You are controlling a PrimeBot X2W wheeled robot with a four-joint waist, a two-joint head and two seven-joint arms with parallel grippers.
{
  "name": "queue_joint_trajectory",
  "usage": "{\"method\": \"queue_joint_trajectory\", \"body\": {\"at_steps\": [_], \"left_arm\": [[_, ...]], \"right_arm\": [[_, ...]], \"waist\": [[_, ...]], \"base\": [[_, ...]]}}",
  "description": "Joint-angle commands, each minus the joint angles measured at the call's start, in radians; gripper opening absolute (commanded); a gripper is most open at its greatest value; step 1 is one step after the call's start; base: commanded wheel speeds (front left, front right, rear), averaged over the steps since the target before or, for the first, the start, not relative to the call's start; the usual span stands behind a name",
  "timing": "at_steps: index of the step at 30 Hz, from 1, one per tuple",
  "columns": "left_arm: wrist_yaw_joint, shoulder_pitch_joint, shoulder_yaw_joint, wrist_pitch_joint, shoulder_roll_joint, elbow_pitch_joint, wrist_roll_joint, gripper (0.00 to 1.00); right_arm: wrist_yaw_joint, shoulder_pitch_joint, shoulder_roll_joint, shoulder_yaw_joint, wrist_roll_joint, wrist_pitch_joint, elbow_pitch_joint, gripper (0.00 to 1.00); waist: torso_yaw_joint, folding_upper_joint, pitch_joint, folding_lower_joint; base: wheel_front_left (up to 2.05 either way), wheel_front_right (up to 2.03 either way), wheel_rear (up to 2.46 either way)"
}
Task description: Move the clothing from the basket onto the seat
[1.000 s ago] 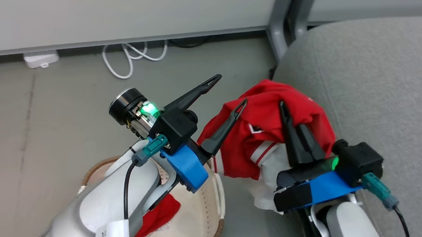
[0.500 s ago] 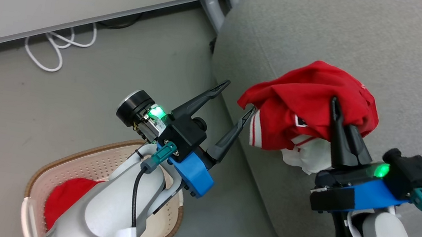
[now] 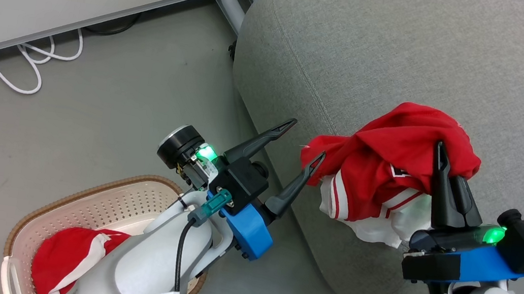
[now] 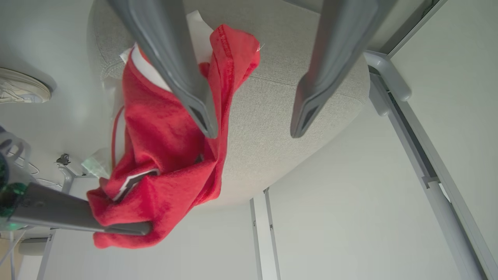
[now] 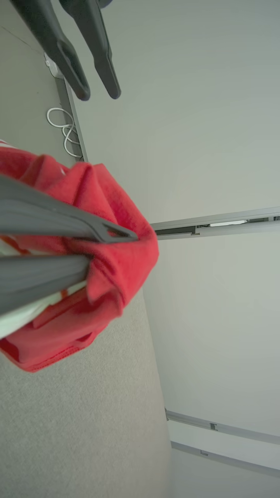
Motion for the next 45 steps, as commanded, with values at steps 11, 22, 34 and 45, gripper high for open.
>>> {"method": "queue_joint_trajectory", "body": {"at_steps": [11,22,34,45], "left_arm": [[-0.001,-0.043,0.020,-0.003,0.026,-0.025,0.010,1.00],[-0.001,-0.192,-0.006,0.013,0.057,-0.059,0.065,1.00],[0.006,-0.299,-0.017,0.059,0.098,-0.124,0.106,1.00],[0.017,-0.302,-0.032,0.054,0.092,-0.138,0.098,1.00]], "right_arm": [[0.000,-0.153,0.002,-0.042,-0.016,-0.004,-0.083,0.00],[0.000,-0.564,-0.109,-0.246,-0.045,-0.004,-0.116,0.00],[0.000,-0.859,-0.340,-0.456,-0.024,-0.002,0.105,0.00],[0.000,-0.770,-0.258,-0.464,-0.025,-0.002,0.390,0.00]], "waist": [[0.023,-0.0001,0.070,0.0000],[0.092,-0.0001,0.329,0.0000],[0.136,-0.0001,0.559,0.0000],[0.162,-0.0001,0.577,0.0000]], "base": [[0.00,0.00,0.00],[0.00,0.00,0.00],[0.00,0.00,0.00],[0.00,0.00,0.00]]}}
